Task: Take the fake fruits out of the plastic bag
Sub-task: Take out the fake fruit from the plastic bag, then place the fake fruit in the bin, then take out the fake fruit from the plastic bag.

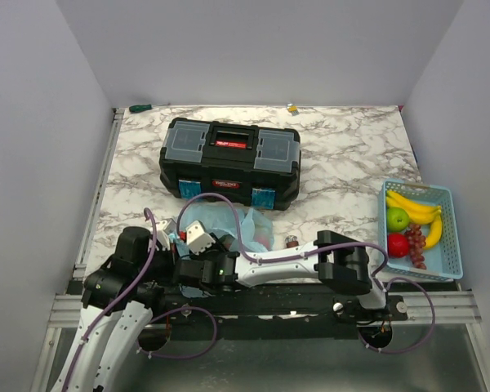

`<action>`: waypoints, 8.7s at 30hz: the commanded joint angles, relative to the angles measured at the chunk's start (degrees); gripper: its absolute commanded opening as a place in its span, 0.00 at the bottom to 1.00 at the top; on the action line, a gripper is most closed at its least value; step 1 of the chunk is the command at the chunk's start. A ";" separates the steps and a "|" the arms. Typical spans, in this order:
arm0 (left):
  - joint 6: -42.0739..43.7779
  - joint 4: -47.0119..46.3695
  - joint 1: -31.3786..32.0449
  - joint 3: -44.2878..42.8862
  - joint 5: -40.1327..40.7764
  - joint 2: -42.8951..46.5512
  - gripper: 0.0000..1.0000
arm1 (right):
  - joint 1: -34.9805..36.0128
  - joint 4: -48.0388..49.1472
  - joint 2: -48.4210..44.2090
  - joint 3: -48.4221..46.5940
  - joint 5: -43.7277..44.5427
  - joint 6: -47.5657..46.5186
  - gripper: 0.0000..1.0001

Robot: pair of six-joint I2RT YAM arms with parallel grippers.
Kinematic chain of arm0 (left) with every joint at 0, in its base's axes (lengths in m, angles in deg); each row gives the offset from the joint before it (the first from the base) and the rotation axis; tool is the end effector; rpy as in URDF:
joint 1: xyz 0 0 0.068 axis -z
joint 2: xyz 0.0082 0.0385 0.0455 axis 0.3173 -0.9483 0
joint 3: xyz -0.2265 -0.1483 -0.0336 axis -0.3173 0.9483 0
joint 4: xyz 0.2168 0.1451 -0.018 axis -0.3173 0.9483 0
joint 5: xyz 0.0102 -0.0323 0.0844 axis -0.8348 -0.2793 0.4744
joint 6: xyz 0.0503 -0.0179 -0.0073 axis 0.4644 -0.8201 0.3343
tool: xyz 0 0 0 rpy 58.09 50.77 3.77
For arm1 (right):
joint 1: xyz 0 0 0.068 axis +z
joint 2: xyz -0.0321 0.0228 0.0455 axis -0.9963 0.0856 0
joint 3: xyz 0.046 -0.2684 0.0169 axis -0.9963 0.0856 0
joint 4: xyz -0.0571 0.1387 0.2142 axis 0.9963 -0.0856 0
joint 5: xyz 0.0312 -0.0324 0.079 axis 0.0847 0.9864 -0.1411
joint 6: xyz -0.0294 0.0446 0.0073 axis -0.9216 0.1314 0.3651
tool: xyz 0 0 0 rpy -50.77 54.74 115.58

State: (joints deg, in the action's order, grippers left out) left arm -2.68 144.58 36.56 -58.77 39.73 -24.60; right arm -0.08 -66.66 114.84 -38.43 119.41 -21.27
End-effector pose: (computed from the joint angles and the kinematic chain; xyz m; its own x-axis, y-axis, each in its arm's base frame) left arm 0.0480 -0.0331 0.2392 -0.8967 -0.1400 -0.4199 0.1700 0.7669 -0.6188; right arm 0.0651 0.4279 0.1818 -0.3736 -0.5233 -0.7659 -0.4676 0.8194 -0.3317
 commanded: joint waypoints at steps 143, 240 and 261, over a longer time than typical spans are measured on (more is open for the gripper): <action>-1.10 -6.47 0.49 1.65 -6.07 -5.79 0.00 | -20.42 17.56 -68.22 36.86 17.53 -6.62 0.01; 0.00 -6.81 0.39 1.62 -7.71 -6.48 0.00 | -50.35 14.64 -59.78 29.71 -36.18 -2.78 0.73; -0.93 -6.60 0.46 1.88 -6.77 -5.85 0.00 | -2.99 3.28 -37.89 15.35 -29.65 -23.90 0.81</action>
State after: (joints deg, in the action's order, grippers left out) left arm -3.51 138.75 36.96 -57.48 32.68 -31.24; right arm -3.82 -56.00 73.97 -22.67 85.40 -42.40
